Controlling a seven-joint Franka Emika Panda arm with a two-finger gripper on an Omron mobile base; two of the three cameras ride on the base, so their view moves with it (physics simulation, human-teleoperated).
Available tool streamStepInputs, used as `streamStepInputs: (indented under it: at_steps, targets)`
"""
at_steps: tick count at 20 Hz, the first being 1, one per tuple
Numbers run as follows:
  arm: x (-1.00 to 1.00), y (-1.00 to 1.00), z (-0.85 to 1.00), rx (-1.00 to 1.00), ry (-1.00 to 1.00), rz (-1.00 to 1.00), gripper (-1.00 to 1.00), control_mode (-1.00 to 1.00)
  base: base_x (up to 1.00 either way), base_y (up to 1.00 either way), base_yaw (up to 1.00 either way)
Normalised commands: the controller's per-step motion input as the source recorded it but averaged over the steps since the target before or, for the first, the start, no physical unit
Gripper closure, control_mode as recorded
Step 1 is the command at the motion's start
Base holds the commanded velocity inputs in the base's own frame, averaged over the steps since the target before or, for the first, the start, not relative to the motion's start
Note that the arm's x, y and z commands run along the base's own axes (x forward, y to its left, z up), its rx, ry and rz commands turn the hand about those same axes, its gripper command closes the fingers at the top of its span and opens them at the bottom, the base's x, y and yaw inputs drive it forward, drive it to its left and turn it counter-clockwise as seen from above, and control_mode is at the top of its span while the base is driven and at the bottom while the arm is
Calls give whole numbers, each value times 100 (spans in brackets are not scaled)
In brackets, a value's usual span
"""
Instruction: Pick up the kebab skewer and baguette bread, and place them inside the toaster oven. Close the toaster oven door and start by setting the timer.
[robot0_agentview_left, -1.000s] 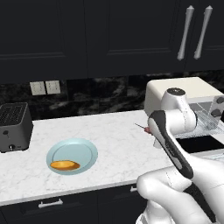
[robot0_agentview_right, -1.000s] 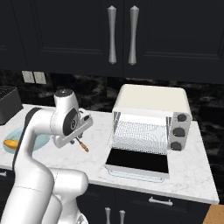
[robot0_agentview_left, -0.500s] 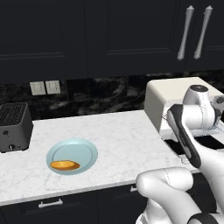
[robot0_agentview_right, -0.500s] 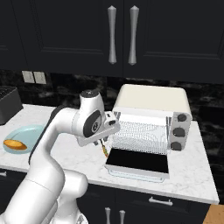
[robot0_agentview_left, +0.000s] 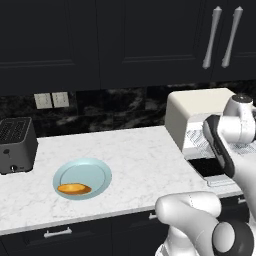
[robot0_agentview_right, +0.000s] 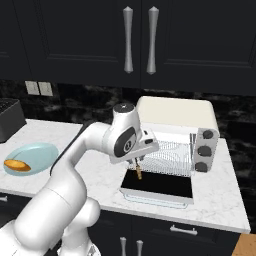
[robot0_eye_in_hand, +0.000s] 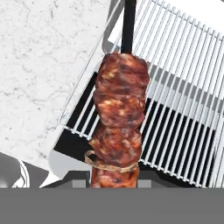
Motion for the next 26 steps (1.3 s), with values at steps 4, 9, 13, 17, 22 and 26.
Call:
streamStepInputs:
  at_steps: [4, 9, 13, 17, 22, 26]
  targets:
    - [12, -36, 1, 0, 0, -4, 100, -100, 0, 0, 0]
    - [19, -8, 0, 0, 0, 0, 100, -100, 0, 0, 0]
    - [32, 0, 0, 0, 0, 0, 100, -100, 0, 0, 0]
    - [19, 0, -12, -1, 0, 0, 100, -100, 0, 0, 0]
    - [17, 0, -20, -1, 0, 0, 100, -100, 0, 0, 0]
    - [16, 0, -12, 0, 0, 0, 100, -100, 0, 0, 0]
